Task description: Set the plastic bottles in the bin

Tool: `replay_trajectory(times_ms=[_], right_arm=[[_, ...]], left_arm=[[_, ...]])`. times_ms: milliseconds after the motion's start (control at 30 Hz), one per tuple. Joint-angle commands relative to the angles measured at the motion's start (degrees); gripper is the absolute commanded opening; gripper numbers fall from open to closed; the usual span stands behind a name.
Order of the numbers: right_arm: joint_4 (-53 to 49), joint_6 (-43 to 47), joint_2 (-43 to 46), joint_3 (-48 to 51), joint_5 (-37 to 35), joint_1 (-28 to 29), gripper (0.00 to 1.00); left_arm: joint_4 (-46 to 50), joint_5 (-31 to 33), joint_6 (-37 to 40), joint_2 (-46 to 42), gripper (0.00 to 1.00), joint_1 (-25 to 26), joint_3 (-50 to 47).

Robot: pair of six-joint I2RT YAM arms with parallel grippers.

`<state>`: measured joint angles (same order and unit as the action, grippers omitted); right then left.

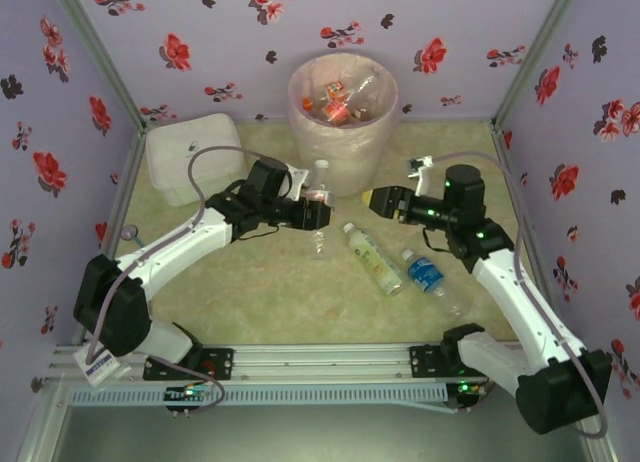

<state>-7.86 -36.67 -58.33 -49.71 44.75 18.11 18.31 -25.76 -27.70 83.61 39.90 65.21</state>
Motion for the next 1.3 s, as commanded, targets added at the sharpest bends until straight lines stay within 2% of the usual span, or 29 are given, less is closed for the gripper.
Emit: replay_trajectory(times_ms=[0, 100, 200, 300, 367, 500, 600, 733, 900, 1067, 1167, 1267], right_arm=[[9.78, -3.61, -3.65, 0.49, 0.86, 2.48, 0.72], [13.0, -5.04, -6.67, -0.06, 0.59, 4.07, 0.75], [13.3, -4.44, -9.34, -1.36, -0.2, 6.04, 0.85], [10.08, -2.3, -11.76, -3.41, -2.18, 6.99, 0.91], [9.37, -1.5, -13.38, -4.24, -2.83, 7.07, 0.92], [15.23, -4.81, -16.73, -4.98, -0.78, 7.68, 0.9], [15.92, -5.32, -18.28, -5.79, -1.07, 8.52, 0.86], [16.16, -5.53, -18.63, -6.07, -1.57, 8.62, 0.7], [15.23, -4.67, -18.55, -7.16, -1.94, 8.62, 0.56], [8.93, -1.17, -16.46, -9.75, -4.26, 8.26, 0.49], [3.75, 1.69, -13.91, -12.75, -5.56, 7.42, 0.44], [-1.76, 5.15, -11.32, -16.63, -6.74, 6.12, 0.41]], left_arm=[[3.46, -7.09, 10.65, -1.96, 0.34, 0.09, 1.72], [2.41, -8.67, 13.16, -2.99, 0.34, 0.16, 0.86], [0.35, -10.2, 13.47, -2.63, 0.34, 0.09, 0.53], [-0.8, -11.42, 13.19, -2.66, 0.35, 0.26, 0.37], [-1.27, -11.44, 13.59, -3.42, 0.36, 0.53, -0.27], [-2.24, -11.42, 13.72, -4.51, 0.38, 0.9, -1.96], [-3.12, -11.38, 13.64, -4.68, 0.43, 1.28, -2.61], [-3.58, -9.43, 13.07, -5.84, 0.51, 1.32, -3.24], [-4.62, -6.03, 12.46, -8.22, 0.58, 1.32, -4.63], [-7.48, -2.07, 10.52, -11.9, 0.77, 1.32, -6.94], [-7.61, 0.77, 10.59, -15.03, 1.0, 1.25, -8.24], [-6.31, 2.34, 10.92, -18.21, 1.0, 0.93, -9.18]])
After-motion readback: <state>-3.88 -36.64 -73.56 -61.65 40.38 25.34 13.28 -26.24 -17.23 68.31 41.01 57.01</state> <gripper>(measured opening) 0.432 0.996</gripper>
